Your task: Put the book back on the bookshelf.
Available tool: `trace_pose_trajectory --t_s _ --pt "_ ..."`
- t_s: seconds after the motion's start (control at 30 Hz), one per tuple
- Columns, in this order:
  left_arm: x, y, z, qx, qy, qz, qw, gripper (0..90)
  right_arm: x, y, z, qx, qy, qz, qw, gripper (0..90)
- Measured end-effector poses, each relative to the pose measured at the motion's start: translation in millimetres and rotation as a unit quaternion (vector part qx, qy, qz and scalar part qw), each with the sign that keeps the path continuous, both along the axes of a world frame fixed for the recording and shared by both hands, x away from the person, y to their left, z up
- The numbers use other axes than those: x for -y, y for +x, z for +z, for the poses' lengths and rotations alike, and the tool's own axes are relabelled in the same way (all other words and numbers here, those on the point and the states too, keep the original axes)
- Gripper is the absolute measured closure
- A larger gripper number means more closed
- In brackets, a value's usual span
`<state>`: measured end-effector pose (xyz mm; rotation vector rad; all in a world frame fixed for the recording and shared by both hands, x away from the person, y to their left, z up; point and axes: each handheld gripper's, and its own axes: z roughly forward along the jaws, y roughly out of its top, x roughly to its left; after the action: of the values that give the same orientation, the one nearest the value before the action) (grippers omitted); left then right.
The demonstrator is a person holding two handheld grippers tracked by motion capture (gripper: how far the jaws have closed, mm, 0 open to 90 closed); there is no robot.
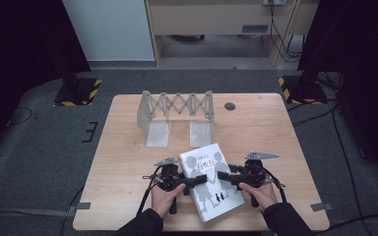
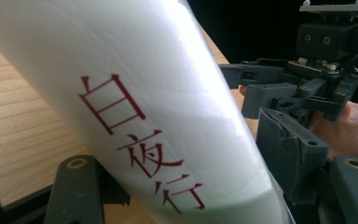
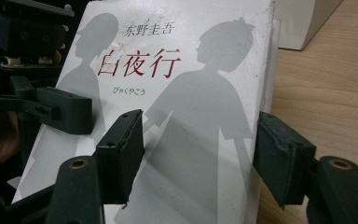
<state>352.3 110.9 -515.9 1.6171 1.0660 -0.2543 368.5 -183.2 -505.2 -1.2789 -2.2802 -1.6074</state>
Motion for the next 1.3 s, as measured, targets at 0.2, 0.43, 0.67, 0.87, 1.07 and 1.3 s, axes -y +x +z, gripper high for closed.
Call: trace_pose_trajectory --t_s 0.2,0.43,0.67,0.87,1.07,1.3 --pt "3.1 -0.4 3.9 0.006 0.032 -0.001 0.9995 27.9 -0.9 -3.2 3.4 0.014 -0.001 -0.004 0.9999 42.9" --pt "-2.1 2.6 14.1 0.016 0.026 0.011 0.9995 30.4 -3.4 -3.5 7.6 0.032 0.01 -0.005 0.9994 47.4" --pt "-5.5 2.4 19.8 0.038 0.011 0.018 0.9991 36.2 -5.4 -3.8 10.9 0.044 0.026 0.002 0.9987 47.4" --pt "-4.3 2.2 20.3 0.041 0.019 0.02 0.9988 35.0 -5.2 -2.7 10.2 0.045 0.026 0.005 0.9986 47.4" --pt "-3.2 2.4 22.8 0.048 0.024 0.02 0.9984 34.5 -4.6 -2.5 10.6 0.05 0.027 0.006 0.9984 47.4" --pt "-6.0 0.6 32.0 0.061 0.009 0.029 0.9977 39.1 -5.5 -3.1 13.5 0.06 0.038 0.01 0.9974 47.6"
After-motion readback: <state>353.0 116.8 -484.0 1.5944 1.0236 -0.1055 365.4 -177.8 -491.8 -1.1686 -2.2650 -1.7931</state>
